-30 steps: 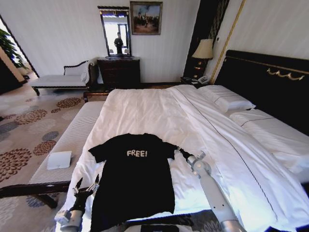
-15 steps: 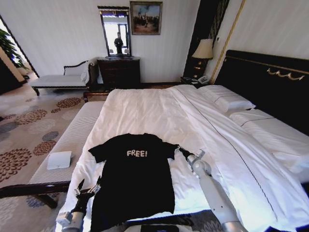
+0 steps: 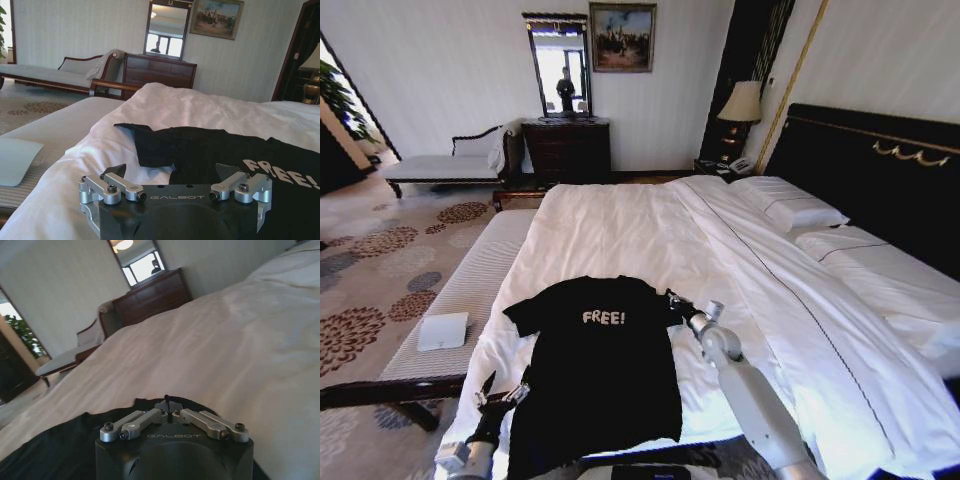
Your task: Fold the clothes on the bed.
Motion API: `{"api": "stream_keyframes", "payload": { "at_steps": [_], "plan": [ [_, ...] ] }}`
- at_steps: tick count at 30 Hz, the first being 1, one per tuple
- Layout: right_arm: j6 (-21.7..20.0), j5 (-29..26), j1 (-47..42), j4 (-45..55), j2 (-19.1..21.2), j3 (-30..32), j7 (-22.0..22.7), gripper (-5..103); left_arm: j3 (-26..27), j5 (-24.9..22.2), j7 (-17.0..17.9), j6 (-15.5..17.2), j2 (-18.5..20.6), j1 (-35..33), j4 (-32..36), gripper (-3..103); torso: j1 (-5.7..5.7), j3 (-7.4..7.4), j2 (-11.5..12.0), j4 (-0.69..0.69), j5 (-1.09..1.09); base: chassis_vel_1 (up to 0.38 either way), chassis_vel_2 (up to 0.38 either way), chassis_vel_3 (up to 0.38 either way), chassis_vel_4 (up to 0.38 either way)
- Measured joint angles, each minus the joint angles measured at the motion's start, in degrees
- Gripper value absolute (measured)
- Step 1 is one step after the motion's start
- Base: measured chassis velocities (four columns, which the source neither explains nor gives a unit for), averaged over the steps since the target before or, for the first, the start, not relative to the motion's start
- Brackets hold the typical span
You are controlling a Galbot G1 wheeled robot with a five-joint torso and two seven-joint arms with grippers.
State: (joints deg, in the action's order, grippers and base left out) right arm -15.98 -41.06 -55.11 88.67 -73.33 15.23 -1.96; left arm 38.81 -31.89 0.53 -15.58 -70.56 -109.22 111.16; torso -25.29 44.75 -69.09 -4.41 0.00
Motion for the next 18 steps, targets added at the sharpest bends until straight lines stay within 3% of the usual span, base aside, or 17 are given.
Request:
{"api": "stream_keyframes", "payload": {
  "at_steps": [9,18],
  "plan": [
    [0.00,2.68,0.17,1.37,-1.02,-5.01,0.00,0,0.49,0.19,0.02,0.00,-0.39,-0.45,0.69,100,0.00,0.00,0.00,-0.01,0.00,0.000,0.000,0.000,0.000],
    [0.87,6.40,1.38,-3.30,-2.88,-9.48,-0.38,0,1.88,-0.20,-0.09,-0.10,-0.65,-1.27,1.09,100,0.00,0.00,0.00,0.00,0.00,0.000,0.000,0.000,0.000]
  ]
}}
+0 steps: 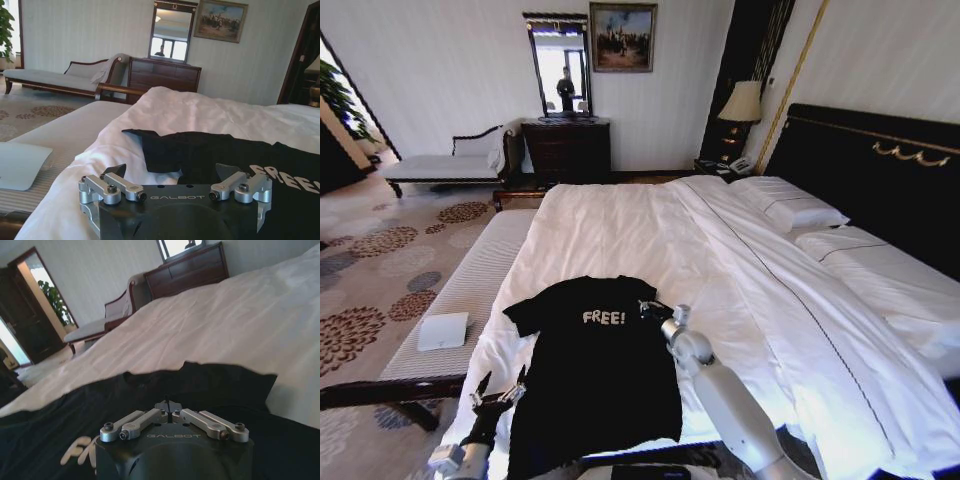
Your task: Fold the clothes on the bed.
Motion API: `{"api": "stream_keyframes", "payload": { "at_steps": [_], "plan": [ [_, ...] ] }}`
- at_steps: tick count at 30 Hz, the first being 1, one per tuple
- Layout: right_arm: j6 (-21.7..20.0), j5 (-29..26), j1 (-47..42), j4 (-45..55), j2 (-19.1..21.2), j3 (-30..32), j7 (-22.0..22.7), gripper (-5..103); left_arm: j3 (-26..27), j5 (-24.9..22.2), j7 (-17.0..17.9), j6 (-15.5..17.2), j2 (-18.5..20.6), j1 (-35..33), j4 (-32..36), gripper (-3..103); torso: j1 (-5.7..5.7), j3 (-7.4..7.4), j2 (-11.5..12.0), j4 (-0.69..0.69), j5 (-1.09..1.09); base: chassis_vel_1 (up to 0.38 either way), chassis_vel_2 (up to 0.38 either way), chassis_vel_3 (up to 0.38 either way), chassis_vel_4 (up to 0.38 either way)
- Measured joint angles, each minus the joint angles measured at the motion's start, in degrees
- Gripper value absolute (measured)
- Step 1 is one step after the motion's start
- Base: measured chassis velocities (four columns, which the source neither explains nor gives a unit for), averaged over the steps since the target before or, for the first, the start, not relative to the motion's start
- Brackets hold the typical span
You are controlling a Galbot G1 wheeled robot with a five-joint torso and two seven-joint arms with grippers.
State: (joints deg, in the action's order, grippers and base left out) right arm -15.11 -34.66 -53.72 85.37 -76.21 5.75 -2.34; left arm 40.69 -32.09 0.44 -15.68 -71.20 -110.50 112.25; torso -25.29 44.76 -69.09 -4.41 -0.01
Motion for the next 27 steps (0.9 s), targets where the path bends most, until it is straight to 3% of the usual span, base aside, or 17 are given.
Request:
{"api": "stream_keyframes", "payload": {
  "at_steps": [26,27],
  "plan": [
    [2.60,4.33,3.40,-9.58,-4.86,-3.88,0.93,-1,2.87,-1.43,-0.84,-0.59,-0.68,-1.84,0.56,100,0.00,0.00,0.00,0.00,0.00,0.000,0.000,0.000,0.000],
    [2.74,4.42,3.40,-9.69,-4.89,-3.97,0.92,2,2.87,-1.43,-0.85,-0.60,-0.76,-1.85,0.52,100,0.00,0.00,0.00,0.00,0.00,0.000,0.000,0.000,0.000]
  ]
}}
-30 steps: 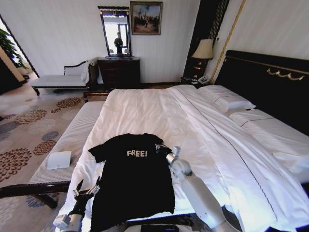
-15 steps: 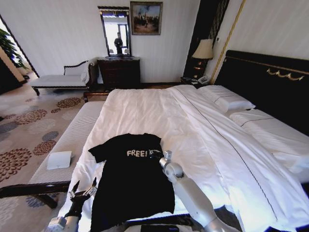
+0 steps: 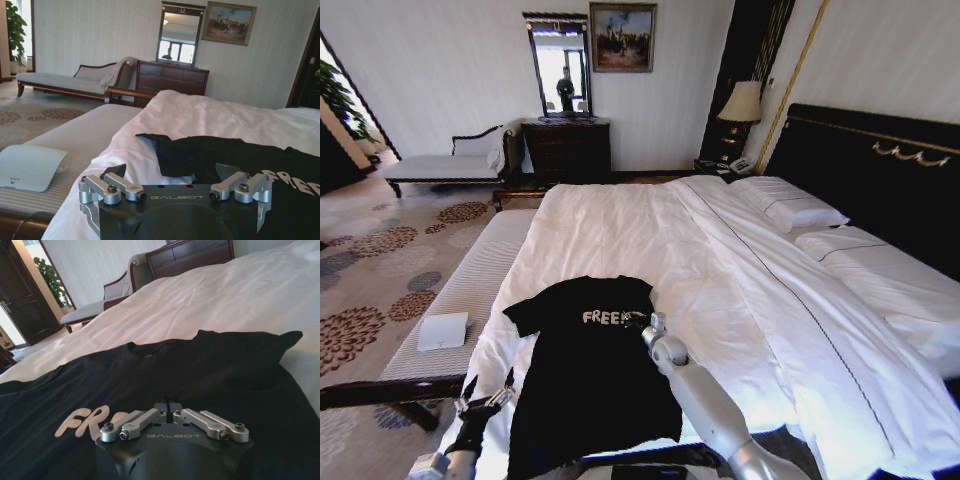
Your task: Fold the clothes on the bed.
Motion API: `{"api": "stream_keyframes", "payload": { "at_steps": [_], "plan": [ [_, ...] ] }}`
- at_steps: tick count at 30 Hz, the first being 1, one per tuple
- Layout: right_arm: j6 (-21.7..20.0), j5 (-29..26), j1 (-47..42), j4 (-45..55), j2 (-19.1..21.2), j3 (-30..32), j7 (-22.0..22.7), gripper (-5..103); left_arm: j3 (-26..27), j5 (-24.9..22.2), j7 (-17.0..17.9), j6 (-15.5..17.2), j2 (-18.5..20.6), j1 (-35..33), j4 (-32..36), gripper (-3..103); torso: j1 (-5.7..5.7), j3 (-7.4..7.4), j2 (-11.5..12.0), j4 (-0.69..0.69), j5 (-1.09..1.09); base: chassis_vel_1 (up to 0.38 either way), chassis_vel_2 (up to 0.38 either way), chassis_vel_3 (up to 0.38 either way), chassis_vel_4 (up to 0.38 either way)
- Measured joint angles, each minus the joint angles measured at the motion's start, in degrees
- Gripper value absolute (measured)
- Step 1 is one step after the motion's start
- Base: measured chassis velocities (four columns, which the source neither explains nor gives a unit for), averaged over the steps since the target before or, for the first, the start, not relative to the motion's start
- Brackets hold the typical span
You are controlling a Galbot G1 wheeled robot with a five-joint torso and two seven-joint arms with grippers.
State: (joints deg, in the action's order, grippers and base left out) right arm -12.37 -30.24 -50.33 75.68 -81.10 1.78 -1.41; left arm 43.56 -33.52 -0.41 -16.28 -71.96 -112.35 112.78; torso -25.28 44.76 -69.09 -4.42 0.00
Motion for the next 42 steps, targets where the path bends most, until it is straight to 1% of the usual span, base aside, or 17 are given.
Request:
{"api": "stream_keyframes", "payload": {
  "at_steps": [2,3,4,6,10,11,13,16,19,22,25,27,28,30,34,38,42],
  "plan": [
    [0.10,0.05,-0.05,0.00,0.00,-0.07,-0.01,2,0.00,0.01,0.00,-0.01,-0.08,-0.01,-0.01,100,0.00,0.00,0.00,0.01,0.00,0.000,0.000,0.000,0.000],
    [0.21,0.07,-0.29,0.19,0.03,-0.14,-0.02,5,-0.04,0.04,0.00,-0.01,-0.17,-0.03,-0.02,100,0.00,0.00,0.00,0.01,0.00,0.000,0.000,0.000,0.000],
    [0.29,0.08,-0.85,0.91,0.21,-0.21,-0.11,16,-0.14,0.07,0.00,-0.01,-0.20,-0.05,-0.01,100,0.00,0.00,0.00,0.01,0.01,0.000,0.000,0.000,0.000],
    [0.34,0.07,-1.33,1.79,0.50,-0.26,-0.23,16,-0.20,0.09,0.00,-0.01,-0.20,-0.04,-0.02,100,0.00,0.00,0.00,0.01,0.00,0.000,0.000,0.000,0.000],
    [0.47,-0.07,-3.90,6.27,2.53,-0.35,-0.73,37,-0.91,0.27,0.01,-0.01,-0.13,0.24,-0.20,100,0.00,0.00,0.00,0.00,0.00,0.000,0.000,0.000,0.000],
    [0.47,-0.07,-3.90,6.27,2.53,-0.35,-0.73,37,-0.91,0.27,0.01,-0.01,-0.13,0.24,-0.20,100,0.00,0.00,0.00,0.00,0.00,0.000,0.000,0.000,0.000],
    [0.46,-0.26,-5.20,8.41,3.36,0.23,-0.73,48,-1.35,0.33,0.06,0.04,-0.12,0.48,-0.29,100,0.00,0.00,0.00,0.00,0.01,0.000,0.000,0.000,0.000],
    [0.42,-0.50,-6.50,10.35,3.81,1.33,-0.61,54,-1.65,0.34,0.06,0.12,-0.12,0.65,-0.32,100,0.01,0.00,0.00,0.01,0.01,0.000,0.000,0.000,0.000],
    [0.36,-1.42,-10.45,15.47,4.71,6.16,0.55,70,-2.23,0.37,0.34,0.24,0.32,1.25,-0.51,100,0.01,0.00,0.00,0.01,0.01,0.000,0.000,0.000,0.000],
    [0.40,-2.04,-12.79,17.99,5.26,8.81,1.48,75,-2.38,0.26,0.78,0.58,0.95,2.13,-0.82,100,0.01,0.00,0.00,0.00,0.00,0.000,0.000,0.000,0.000],
    [1.75,-2.70,-16.29,20.85,6.47,12.26,4.03,91,-2.39,-1.55,1.72,1.83,2.89,4.85,-1.50,100,0.01,0.00,0.00,0.00,0.02,0.000,0.000,0.000,0.000],
    [2.15,-2.70,-16.79,20.99,6.93,12.72,4.54,91,-2.31,-2.33,2.04,2.34,3.38,5.84,-1.74,100,0.01,0.00,0.00,0.00,0.01,0.000,0.000,0.000,0.000],
    [2.63,-2.63,-17.68,21.10,7.95,13.79,5.46,99,-1.95,-4.14,2.50,3.41,4.16,7.75,-2.16,100,0.01,0.00,0.00,0.00,0.00,0.000,0.000,0.000,0.000],
    [2.74,-2.44,-18.38,21.29,8.46,14.75,5.98,99,-1.54,-5.62,2.62,4.49,4.72,9.36,-2.55,100,0.01,0.00,0.00,0.01,0.00,0.000,0.000,0.000,0.000],
    [2.77,-1.20,-23.01,23.26,7.97,20.93,8.38,100,-1.54,-11.22,4.01,6.45,8.35,14.54,-4.55,100,0.00,0.00,0.00,0.02,0.01,0.000,0.000,0.000,0.000],
    [3.54,-0.38,-26.68,23.97,8.13,24.87,9.07,100,-1.99,-12.34,6.47,8.72,8.69,17.50,-4.57,100,0.01,0.00,0.00,0.01,0.01,0.000,0.000,0.000,0.000],
    [5.87,0.33,-33.15,26.04,11.06,33.96,9.37,100,-4.06,-14.58,9.14,11.64,8.72,23.83,-5.72,100,0.01,0.00,0.00,-0.03,0.01,0.000,0.000,0.000,0.000]
  ]
}}
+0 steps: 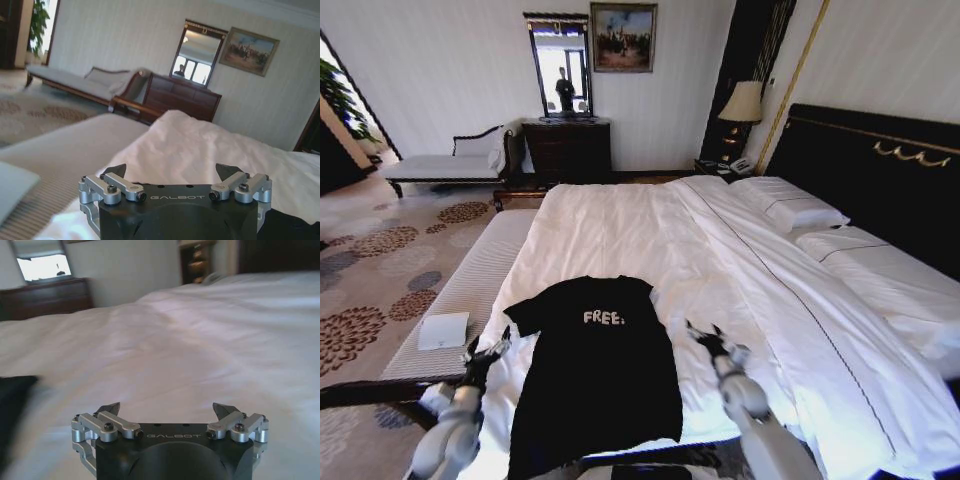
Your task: Fold the clothes on the bed.
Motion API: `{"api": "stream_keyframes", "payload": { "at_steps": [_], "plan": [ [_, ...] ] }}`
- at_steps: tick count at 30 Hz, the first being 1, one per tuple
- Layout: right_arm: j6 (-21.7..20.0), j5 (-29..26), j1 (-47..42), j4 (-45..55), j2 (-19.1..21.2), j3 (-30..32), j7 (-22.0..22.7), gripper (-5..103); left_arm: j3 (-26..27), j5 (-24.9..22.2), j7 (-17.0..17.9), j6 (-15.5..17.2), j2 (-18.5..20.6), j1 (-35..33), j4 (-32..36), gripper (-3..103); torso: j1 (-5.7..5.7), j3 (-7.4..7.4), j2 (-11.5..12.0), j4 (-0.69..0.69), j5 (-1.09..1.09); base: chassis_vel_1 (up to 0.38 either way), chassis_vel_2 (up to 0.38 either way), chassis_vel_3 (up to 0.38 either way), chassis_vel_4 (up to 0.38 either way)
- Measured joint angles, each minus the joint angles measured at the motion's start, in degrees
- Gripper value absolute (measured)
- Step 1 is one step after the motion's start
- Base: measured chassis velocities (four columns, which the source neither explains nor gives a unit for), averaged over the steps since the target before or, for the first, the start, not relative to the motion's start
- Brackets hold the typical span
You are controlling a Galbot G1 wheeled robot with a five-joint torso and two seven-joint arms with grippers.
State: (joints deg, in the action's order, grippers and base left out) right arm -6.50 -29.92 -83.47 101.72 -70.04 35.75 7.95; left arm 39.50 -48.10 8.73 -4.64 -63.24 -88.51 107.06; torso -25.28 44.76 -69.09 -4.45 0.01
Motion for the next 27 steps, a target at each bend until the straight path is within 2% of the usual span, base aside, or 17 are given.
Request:
{"api": "stream_keyframes", "payload": {
  "at_steps": [2,4,7,9,11,15,18,21,27],
  "plan": [
    [0.66,-0.02,-1.02,0.67,1.08,1.31,-0.12,100,-0.23,-0.67,0.24,0.52,0.06,0.66,-0.37,100,0.00,0.00,0.00,-0.03,-0.01,0.000,0.000,0.000,0.000],
    [1.95,0.28,-0.90,0.88,3.02,1.93,-0.95,100,-0.58,-2.15,0.24,1.36,0.35,2.52,-2.44,100,0.00,0.00,-0.01,0.02,-0.04,0.000,0.000,0.000,0.000],
    [2.65,1.15,-0.11,0.86,2.39,1.32,-0.88,100,-0.76,-3.32,0.42,2.85,0.47,5.05,-6.04,100,0.00,0.00,0.00,0.06,0.01,0.000,0.000,0.000,0.000],
    [2.64,1.00,0.54,0.92,2.10,0.60,-0.59,100,-1.09,-5.72,1.58,5.74,0.15,7.90,-7.72,100,0.00,0.00,0.00,0.08,-0.01,0.000,0.000,0.000,0.000],
    [2.51,0.91,1.30,0.81,1.64,-0.19,-0.50,100,-2.34,-7.72,2.54,7.82,0.30,12.02,-10.33,100,0.00,0.00,0.00,0.03,-0.03,0.000,0.000,0.000,0.000],
    [1.23,0.39,2.93,0.40,0.28,-1.78,0.78,100,-4.42,-9.02,3.48,8.96,1.34,16.79,-14.12,100,-0.02,0.01,0.01,0.02,0.03,0.000,0.000,0.000,0.000],
    [1.36,0.08,2.44,0.50,-0.47,-1.20,0.81,100,-5.40,-8.67,3.58,9.23,1.47,17.32,-14.71,100,-0.03,0.01,0.01,0.04,-0.04,0.000,0.000,0.000,0.000],
    [1.44,-0.32,1.01,1.51,-1.80,-0.09,0.82,100,-6.22,-8.54,3.85,9.46,1.45,18.11,-15.72,100,-0.01,0.00,0.00,0.04,0.00,0.000,0.000,0.000,0.000],
    [1.45,-0.47,-0.96,3.55,-2.04,1.75,0.82,100,-7.44,-10.08,4.06,10.11,1.13,19.82,-17.10,100,0.00,0.00,0.00,0.03,-0.01,0.000,0.000,0.000,0.000]
  ]
}}
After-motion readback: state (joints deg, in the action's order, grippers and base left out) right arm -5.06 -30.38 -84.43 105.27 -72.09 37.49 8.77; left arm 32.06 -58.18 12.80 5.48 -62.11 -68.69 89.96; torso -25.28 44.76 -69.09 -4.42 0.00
